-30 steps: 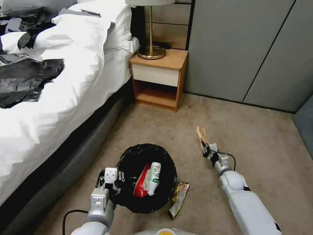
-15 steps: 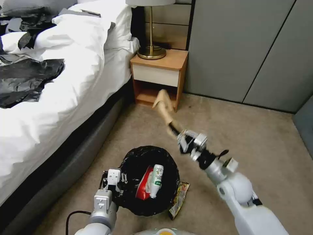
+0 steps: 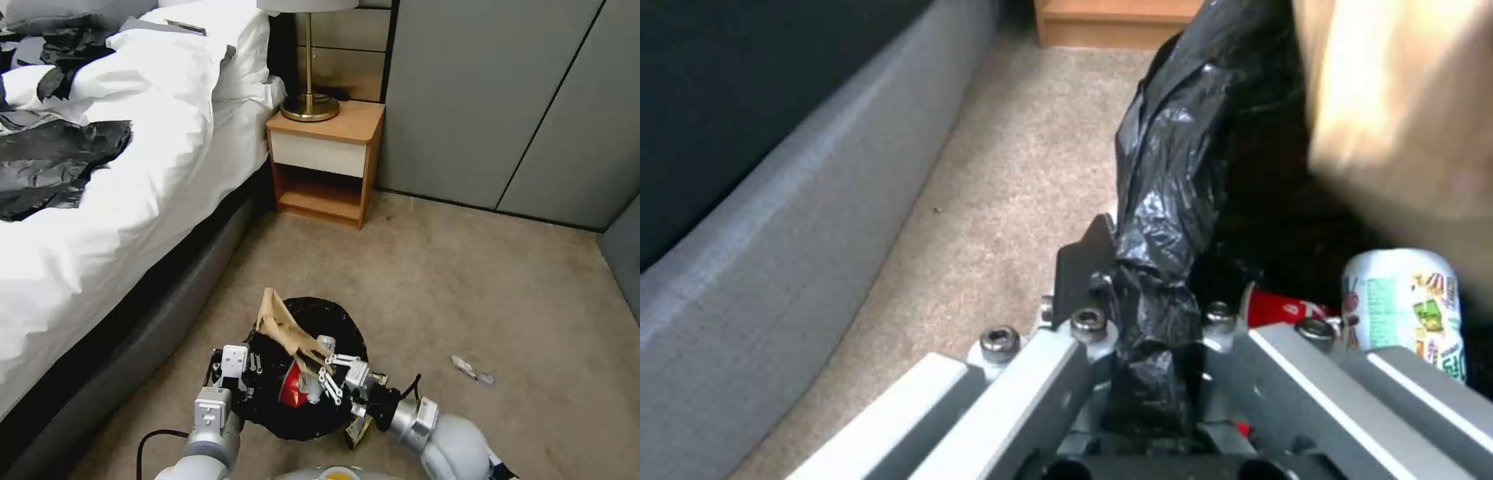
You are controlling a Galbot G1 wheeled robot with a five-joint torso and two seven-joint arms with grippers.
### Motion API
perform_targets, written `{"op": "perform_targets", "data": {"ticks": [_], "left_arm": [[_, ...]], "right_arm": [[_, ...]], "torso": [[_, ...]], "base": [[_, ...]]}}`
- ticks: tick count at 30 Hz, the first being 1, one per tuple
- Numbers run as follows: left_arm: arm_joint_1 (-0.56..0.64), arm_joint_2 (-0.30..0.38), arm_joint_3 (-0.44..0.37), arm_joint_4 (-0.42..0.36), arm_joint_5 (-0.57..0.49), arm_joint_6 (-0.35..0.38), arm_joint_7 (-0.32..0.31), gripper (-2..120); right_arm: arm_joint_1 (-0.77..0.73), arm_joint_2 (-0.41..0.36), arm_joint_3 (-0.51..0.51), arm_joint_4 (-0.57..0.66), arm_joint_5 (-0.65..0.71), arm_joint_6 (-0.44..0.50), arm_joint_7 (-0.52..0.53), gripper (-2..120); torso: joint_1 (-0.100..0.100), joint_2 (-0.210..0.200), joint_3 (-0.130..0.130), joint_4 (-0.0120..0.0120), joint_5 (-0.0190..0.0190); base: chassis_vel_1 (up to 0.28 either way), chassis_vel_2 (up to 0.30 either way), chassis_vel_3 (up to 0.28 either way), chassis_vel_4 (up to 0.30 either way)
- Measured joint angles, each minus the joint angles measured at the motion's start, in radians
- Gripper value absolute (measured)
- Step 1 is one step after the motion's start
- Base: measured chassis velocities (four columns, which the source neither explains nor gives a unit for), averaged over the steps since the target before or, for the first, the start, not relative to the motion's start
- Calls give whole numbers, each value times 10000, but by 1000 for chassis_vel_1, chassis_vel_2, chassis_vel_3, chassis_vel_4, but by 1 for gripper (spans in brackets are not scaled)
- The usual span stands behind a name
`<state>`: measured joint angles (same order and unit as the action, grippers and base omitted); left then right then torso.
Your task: Pick up the trash bin, then pick up the garbage from the floor and place it into the trash bin.
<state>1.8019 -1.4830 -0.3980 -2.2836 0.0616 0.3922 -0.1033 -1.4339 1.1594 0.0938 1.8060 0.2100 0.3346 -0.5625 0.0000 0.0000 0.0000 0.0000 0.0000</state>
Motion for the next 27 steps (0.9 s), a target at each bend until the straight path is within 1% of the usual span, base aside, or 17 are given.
{"op": "perform_targets", "data": {"ticks": [7, 8, 10, 11, 14, 15, 16, 18, 19, 20, 21, 22, 23, 24, 25, 26, 27], "left_arm": [[-83, 10, -8, 12, -73, 15, 0, 1], [-90, 17, -12, 12, -89, 20, 0, 1], [-99, 21, -14, 12, -110, 29, 0, 1], [-99, 21, -14, 12, -110, 29, 0, 1], [-97, 24, -9, 12, -113, 35, 1, 1], [-97, 24, -9, 12, -113, 35, 1, 1], [-93, 25, -7, 14, -113, 37, 0, 1], [-93, 25, -4, 17, -113, 38, 1, 1], [-93, 25, -4, 17, -113, 38, 1, 1], [-95, 24, -4, 19, -113, 39, 2, 1], [-97, 24, -4, 19, -113, 39, 2, 1], [-101, 23, -3, 23, -113, 40, 2, 1], [-101, 23, -3, 23, -113, 40, 2, 1], [-107, 17, 3, 33, -113, 42, 2, 1], [-109, 5, 15, 36, -111, 44, 3, 1], [-109, 5, 15, 36, -111, 44, 3, 1], [-109, -3, 24, 38, -107, 45, 4, 1]], "right_arm": [[-1, 75, 89, -448, -251, 72, -226, 1], [7, 87, 126, -472, -290, 72, -273, 4], [46, 151, 161, -485, -328, 50, -290, 14], [46, 151, 161, -485, -328, 50, -290, 14], [92, 245, 155, -504, -360, 8, -285, 27], [92, 245, 155, -504, -360, 8, -285, 27], [97, 263, 150, -504, -364, -6, -283, 34], [97, 266, 150, -486, -367, -29, -276, 41], [97, 266, 150, -486, -367, -29, -276, 41], [98, 263, 155, -469, -367, -36, -274, 46], [97, 262, 158, -465, -367, -38, -271, 48], [97, 247, 177, -444, -367, -46, -260, 55], [97, 247, 177, -444, -367, -46, -260, 55], [100, 226, 194, -424, -367, -49, -214, 64], [108, 206, 213, -389, -367, -56, -190, 68], [108, 206, 213, -389, -367, -56, -190, 68], [116, 200, 224, -355, -367, -71, -179, 73]], "torso": [[0, 0, 0, 0, 0], [1, 0, 0, 0, 0], [0, 0, 0, 0, -1], [0, 0, 0, 0, -1], [0, 0, 0, 0, -1], [0, 0, 0, 0, -1], [0, 0, 0, 1, 0], [0, 0, 0, 0, -1], [0, 0, 0, 0, -1], [0, 0, 0, 0, 0], [0, 0, 0, 0, 0], [0, 0, 0, 0, 0], [0, 0, 0, 0, 0], [0, 0, 0, 0, 0], [0, 0, 0, 0, 0], [0, 0, 0, 0, 0], [0, 0, 0, 0, 0]], "base": [[0, 0, 0, 0], [0, 0, 0, 0], [0, 0, 0, 0], [0, 0, 0, 0], [0, 0, 0, 0], [0, 0, 0, 0], [0, 0, 0, 0], [0, 0, 0, 0], [0, 0, 0, 0], [0, 0, 0, 0], [0, 0, 0, 0], [0, 0, 0, 0], [0, 0, 0, 0], [0, 0, 0, 0], [0, 0, 0, 0], [0, 0, 0, 0], [0, 0, 0, 0]]}}
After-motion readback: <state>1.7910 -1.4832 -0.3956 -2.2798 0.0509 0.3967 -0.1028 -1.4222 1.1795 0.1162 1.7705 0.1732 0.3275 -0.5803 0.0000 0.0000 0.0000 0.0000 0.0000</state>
